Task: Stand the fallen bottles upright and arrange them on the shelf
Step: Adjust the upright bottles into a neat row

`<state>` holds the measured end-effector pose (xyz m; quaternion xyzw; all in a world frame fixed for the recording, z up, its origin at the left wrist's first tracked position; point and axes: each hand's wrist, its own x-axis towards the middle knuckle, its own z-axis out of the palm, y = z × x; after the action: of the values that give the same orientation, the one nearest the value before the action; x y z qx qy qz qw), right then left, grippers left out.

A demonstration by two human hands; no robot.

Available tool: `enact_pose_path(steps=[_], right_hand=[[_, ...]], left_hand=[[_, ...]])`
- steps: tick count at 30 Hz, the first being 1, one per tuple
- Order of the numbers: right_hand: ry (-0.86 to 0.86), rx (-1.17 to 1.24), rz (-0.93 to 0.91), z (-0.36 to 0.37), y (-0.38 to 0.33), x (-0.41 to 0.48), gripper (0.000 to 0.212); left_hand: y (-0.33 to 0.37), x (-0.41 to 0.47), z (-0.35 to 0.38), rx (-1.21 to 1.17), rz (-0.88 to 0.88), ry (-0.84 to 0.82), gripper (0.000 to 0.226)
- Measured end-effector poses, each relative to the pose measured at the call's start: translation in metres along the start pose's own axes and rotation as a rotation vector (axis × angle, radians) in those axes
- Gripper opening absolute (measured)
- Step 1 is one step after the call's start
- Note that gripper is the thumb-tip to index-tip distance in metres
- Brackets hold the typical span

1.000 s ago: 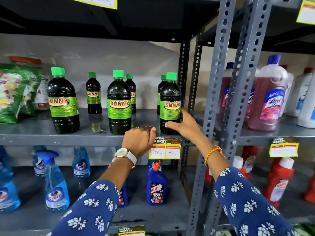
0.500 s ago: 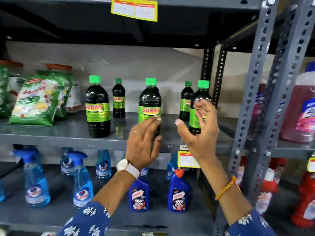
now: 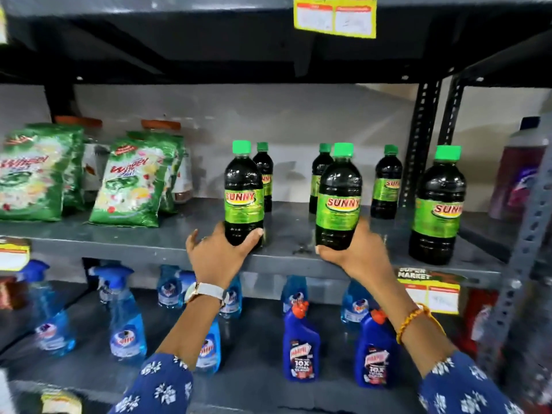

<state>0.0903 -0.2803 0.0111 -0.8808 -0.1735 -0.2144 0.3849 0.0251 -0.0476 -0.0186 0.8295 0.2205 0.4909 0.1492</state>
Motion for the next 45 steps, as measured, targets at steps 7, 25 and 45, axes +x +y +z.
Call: enact_pose_path(steps=[7, 25, 45], right_hand=[[0.066, -0.074, -0.022, 0.0, -0.005, -0.003, 0.081], [0.616, 0.201, -0.336, -0.064, 0.029, -0.033, 0.068], [0.017, -0.04, 0.006, -0.121, 0.106, 0.005, 0.057]], left_hand=[[0.004, 0.001, -0.001, -0.052, 0.006, 0.058, 0.072], [0.05, -0.023, -0.006, -0.349, 0.237, 0.314, 0.091], [0.143, -0.049, 0.046, -0.025, 0.204, -0.025, 0.09]])
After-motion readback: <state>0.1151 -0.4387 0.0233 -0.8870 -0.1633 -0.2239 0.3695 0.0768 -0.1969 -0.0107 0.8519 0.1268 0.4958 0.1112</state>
